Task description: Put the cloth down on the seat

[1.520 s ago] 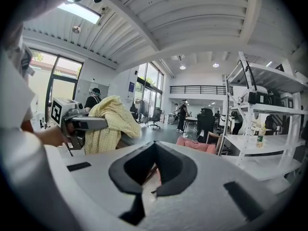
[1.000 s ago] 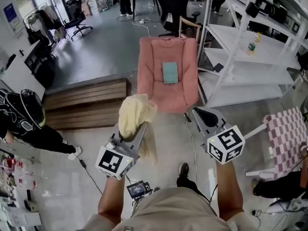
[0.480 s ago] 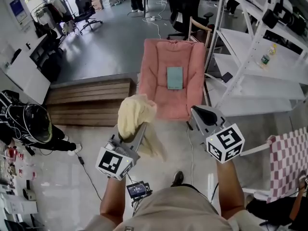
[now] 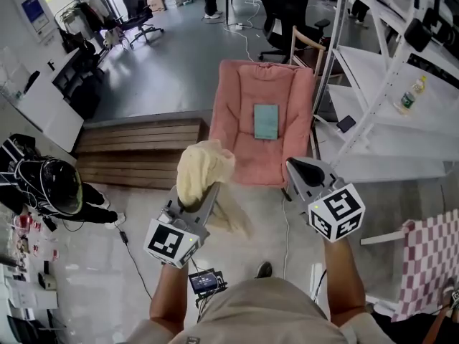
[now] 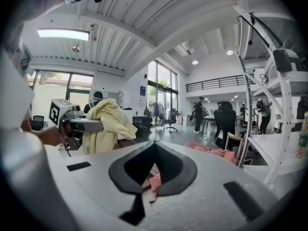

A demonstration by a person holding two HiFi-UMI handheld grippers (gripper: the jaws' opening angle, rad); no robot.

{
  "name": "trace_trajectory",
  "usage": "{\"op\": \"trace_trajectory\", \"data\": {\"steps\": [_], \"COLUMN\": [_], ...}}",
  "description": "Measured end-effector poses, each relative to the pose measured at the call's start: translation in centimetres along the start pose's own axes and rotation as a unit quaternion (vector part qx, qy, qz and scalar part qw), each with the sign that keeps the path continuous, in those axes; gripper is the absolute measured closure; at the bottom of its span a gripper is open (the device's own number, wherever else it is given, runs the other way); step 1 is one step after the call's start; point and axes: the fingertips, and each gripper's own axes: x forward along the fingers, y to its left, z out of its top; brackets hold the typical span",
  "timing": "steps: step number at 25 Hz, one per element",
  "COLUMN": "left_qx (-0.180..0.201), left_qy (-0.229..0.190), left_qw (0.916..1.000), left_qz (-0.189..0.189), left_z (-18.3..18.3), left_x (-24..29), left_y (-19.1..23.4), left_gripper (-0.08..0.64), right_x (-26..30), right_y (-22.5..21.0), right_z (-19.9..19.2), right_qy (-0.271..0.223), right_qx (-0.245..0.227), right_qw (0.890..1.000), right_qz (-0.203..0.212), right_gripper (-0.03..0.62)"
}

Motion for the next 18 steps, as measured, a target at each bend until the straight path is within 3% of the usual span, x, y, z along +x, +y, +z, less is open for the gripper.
{"op": "trace_trajectory", "data": {"steps": [9, 18], "left_qx": [0.01, 0.006], "left_qy": [0.011, 0.004], "left_qw": [0.9999, 0.9996], "left_qz": [0.001, -0.026], "left_z": [-0.3, -0.7], "left_x": [4.3, 8.2], "left_y": [-0.3, 2.5], "left_gripper": [0.511, 0.511], "right_x": [0.9, 3.3], "right_y": [-3.7, -6.3], "right_z": [-1.0, -2.0], "right_qy": [0.0, 0.016], "right_qx": [0.009, 0.018], "right_qw": [1.0, 1.0], "right_qz": [0.008, -0.018], "right_gripper": [0.6, 0.6]}}
